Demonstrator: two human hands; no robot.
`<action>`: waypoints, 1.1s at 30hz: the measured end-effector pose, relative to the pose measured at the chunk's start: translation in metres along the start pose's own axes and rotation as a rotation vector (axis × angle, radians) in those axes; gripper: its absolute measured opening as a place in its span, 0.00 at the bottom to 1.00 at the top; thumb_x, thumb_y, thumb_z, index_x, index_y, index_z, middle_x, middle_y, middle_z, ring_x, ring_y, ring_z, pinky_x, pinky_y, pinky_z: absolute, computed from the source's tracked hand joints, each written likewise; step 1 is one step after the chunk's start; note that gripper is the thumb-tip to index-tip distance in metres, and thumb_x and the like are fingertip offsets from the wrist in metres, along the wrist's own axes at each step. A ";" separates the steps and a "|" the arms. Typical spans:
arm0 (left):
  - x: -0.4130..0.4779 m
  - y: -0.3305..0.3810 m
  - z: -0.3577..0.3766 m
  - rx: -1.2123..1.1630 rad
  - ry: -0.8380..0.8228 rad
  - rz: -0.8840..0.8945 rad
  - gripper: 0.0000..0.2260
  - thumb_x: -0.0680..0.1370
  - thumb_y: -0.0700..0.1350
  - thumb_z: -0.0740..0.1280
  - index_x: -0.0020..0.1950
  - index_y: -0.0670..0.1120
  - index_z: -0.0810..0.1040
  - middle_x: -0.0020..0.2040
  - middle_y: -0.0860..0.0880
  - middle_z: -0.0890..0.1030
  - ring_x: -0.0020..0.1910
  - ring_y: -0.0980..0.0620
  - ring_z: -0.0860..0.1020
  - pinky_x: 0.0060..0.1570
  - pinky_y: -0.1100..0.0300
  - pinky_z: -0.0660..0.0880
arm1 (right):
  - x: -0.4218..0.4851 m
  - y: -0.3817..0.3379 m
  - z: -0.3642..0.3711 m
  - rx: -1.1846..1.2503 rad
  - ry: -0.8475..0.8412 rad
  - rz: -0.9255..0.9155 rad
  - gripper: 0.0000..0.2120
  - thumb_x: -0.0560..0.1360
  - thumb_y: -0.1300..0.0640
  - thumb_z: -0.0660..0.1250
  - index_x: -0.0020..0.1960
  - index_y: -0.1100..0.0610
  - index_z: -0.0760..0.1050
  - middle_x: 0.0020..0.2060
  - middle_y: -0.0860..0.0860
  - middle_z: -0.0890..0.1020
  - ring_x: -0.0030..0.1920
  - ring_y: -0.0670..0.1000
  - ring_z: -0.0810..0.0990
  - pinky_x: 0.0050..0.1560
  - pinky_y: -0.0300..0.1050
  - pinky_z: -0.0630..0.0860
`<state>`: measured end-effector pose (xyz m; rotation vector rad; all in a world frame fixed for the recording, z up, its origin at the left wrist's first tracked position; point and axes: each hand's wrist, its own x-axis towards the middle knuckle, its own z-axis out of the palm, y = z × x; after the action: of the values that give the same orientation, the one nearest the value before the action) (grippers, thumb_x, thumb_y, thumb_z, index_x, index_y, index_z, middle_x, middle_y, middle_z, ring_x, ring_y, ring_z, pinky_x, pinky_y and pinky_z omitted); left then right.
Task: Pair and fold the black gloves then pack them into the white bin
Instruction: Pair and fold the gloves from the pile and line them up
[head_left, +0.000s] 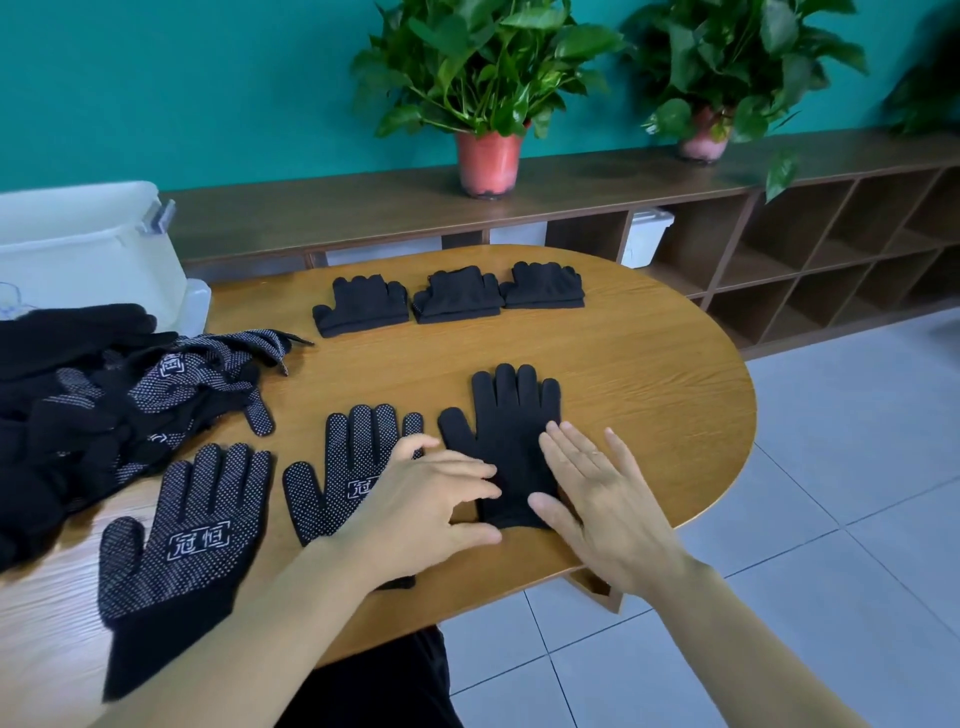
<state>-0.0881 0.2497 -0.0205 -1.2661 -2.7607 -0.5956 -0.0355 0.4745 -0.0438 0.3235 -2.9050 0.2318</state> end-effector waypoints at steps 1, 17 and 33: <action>0.002 0.000 0.000 -0.010 0.012 -0.014 0.29 0.70 0.71 0.56 0.61 0.58 0.82 0.67 0.59 0.77 0.68 0.65 0.69 0.70 0.66 0.41 | -0.001 -0.001 0.002 0.004 -0.003 -0.028 0.36 0.82 0.35 0.43 0.75 0.60 0.65 0.75 0.54 0.67 0.77 0.50 0.59 0.75 0.54 0.49; 0.006 0.001 -0.003 -0.020 0.032 -0.094 0.38 0.63 0.76 0.59 0.70 0.62 0.67 0.61 0.69 0.67 0.59 0.83 0.47 0.71 0.67 0.36 | 0.016 -0.001 0.004 0.248 0.314 0.068 0.17 0.66 0.60 0.66 0.53 0.54 0.84 0.52 0.46 0.85 0.55 0.46 0.81 0.57 0.39 0.69; 0.080 -0.021 0.021 0.021 0.324 -0.528 0.19 0.82 0.58 0.59 0.72 0.56 0.69 0.53 0.56 0.83 0.54 0.57 0.80 0.62 0.57 0.61 | 0.077 0.003 0.013 0.351 0.327 0.565 0.13 0.80 0.48 0.63 0.62 0.51 0.78 0.50 0.49 0.83 0.50 0.49 0.81 0.46 0.44 0.76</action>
<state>-0.1547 0.3025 -0.0305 -0.3710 -2.7890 -0.7166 -0.1119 0.4602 -0.0394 -0.4555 -2.5484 0.8012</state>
